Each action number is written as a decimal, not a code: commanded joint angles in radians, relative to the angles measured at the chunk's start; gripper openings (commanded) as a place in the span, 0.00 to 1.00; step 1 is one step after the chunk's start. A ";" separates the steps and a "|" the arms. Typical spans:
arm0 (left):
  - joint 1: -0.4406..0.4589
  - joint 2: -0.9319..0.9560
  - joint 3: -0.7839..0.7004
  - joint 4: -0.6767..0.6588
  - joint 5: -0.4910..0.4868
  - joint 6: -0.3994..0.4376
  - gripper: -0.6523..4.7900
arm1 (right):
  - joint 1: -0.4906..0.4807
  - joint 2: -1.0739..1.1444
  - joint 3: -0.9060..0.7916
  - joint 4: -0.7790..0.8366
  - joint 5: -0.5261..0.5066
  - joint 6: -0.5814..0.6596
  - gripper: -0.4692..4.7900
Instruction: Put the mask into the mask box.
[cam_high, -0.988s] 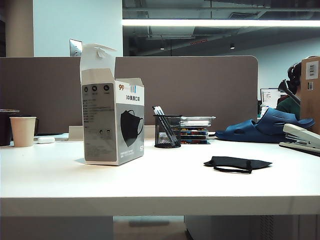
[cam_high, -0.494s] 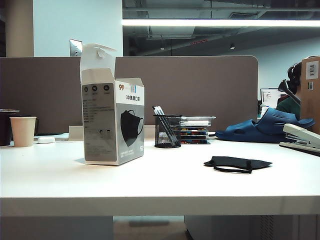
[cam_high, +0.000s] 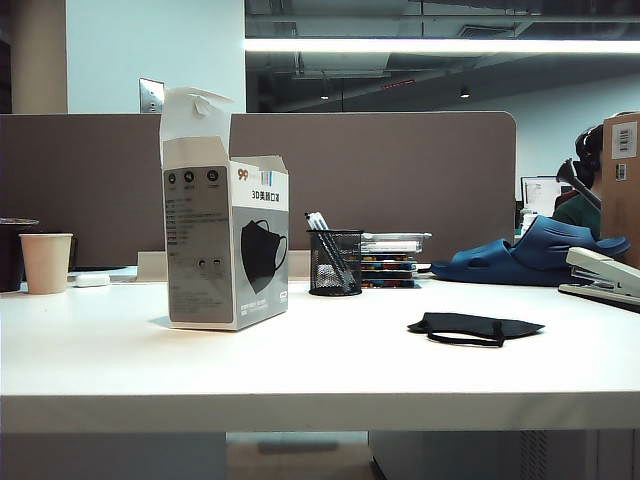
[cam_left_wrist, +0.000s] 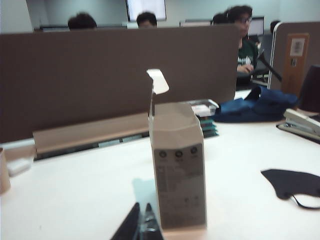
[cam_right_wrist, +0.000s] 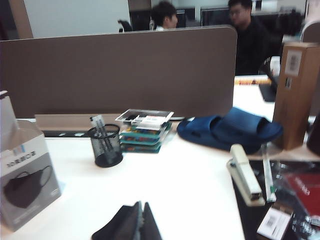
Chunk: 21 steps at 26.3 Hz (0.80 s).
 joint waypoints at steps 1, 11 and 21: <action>0.001 0.000 0.101 -0.152 0.006 -0.006 0.11 | 0.001 0.100 0.129 -0.148 -0.018 0.040 0.09; 0.000 0.001 0.233 -0.405 0.047 0.015 0.11 | 0.002 0.413 0.350 -0.354 -0.215 0.042 0.09; 0.000 0.140 0.328 -0.437 0.136 0.085 0.11 | 0.003 0.746 0.519 -0.397 -0.346 0.038 0.22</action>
